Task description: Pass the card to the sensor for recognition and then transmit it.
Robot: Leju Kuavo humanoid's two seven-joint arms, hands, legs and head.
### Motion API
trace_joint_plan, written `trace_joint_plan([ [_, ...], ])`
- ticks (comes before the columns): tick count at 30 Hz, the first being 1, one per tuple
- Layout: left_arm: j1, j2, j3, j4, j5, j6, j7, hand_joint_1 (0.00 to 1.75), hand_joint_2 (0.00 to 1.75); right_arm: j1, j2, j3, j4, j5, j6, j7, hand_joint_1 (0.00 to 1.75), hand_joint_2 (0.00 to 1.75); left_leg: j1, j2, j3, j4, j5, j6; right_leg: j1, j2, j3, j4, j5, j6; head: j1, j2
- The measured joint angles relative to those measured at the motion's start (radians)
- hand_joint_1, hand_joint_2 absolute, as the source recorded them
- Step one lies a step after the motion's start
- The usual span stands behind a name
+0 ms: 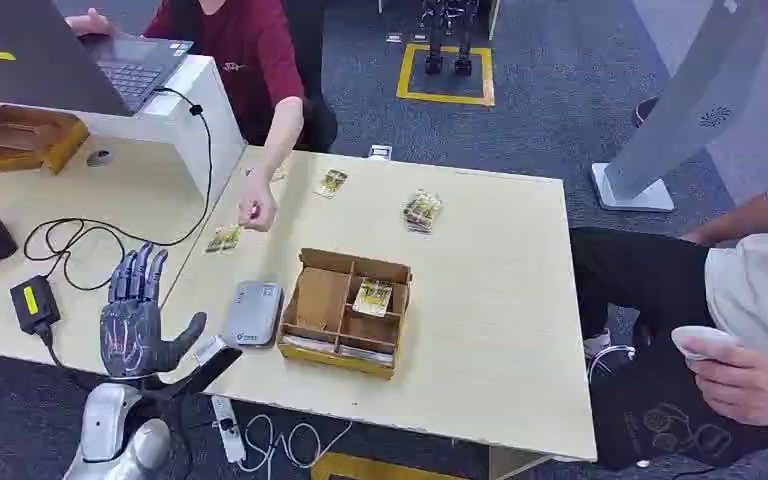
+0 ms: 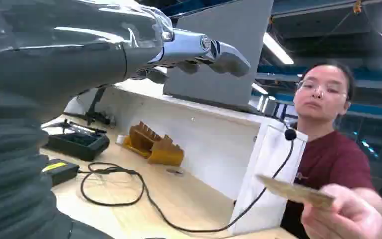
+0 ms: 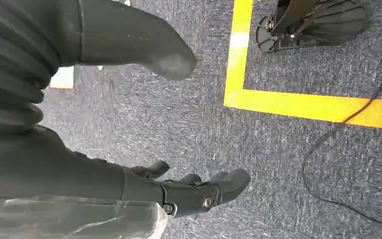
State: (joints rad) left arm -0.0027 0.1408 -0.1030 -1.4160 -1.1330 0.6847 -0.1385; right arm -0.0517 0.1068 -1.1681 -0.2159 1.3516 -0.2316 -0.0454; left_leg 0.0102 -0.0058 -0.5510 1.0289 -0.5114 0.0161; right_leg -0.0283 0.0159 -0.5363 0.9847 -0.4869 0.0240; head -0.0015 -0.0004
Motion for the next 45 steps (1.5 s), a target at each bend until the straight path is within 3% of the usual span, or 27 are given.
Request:
trace_joint_plan([
  [13, 0.020, 0.011, 0.067, -0.011, -0.019, 0.000, -0.009, 0.00, 1.75, -0.001, 0.004, 0.000, -0.002, 0.031, -0.014, -0.012, 0.00, 1.75, 0.000, 0.000, 0.000, 0.000, 0.000, 0.000, 0.000, 0.000, 0.000, 0.000, 0.000, 0.000, 0.000, 0.000],
  [19, 0.012, 0.000, 0.101, -0.014, -0.003, 0.000, -0.041, 0.00, 1.75, -0.001, 0.004, 0.000, -0.002, 0.041, -0.015, -0.016, 0.00, 1.75, 0.000, 0.000, 0.000, 0.000, 0.000, 0.000, 0.000, 0.000, 0.000, 0.000, 0.000, 0.000, 0.000, 0.000],
  [27, -0.002, -0.011, 0.113, -0.014, -0.001, 0.000, -0.042, 0.00, 1.75, -0.002, 0.004, 0.000, -0.002, 0.048, -0.017, -0.022, 0.00, 1.75, 0.000, 0.000, 0.000, 0.000, 0.000, 0.000, 0.000, 0.000, 0.000, 0.000, 0.000, 0.000, 0.000, 0.000],
  [28, -0.002, -0.013, 0.115, -0.014, -0.001, 0.000, -0.043, 1.75, 1.75, -0.002, 0.004, 0.000, -0.002, 0.049, -0.017, -0.022, 0.00, 1.75, 0.000, 0.000, 0.000, 0.000, 0.000, 0.000, 0.000, 0.000, 0.000, 0.000, 0.000, 0.000, 0.000, 0.000],
  [45, -0.001, -0.037, 0.153, -0.039, 0.005, 0.000, -0.141, 1.75, 1.75, -0.002, 0.004, 0.007, -0.002, 0.058, -0.020, -0.024, 0.00, 1.75, 0.000, 0.000, 0.000, 0.000, 0.000, 0.000, 0.000, 0.000, 0.000, 0.000, 0.000, 0.000, 0.000, 0.000],
])
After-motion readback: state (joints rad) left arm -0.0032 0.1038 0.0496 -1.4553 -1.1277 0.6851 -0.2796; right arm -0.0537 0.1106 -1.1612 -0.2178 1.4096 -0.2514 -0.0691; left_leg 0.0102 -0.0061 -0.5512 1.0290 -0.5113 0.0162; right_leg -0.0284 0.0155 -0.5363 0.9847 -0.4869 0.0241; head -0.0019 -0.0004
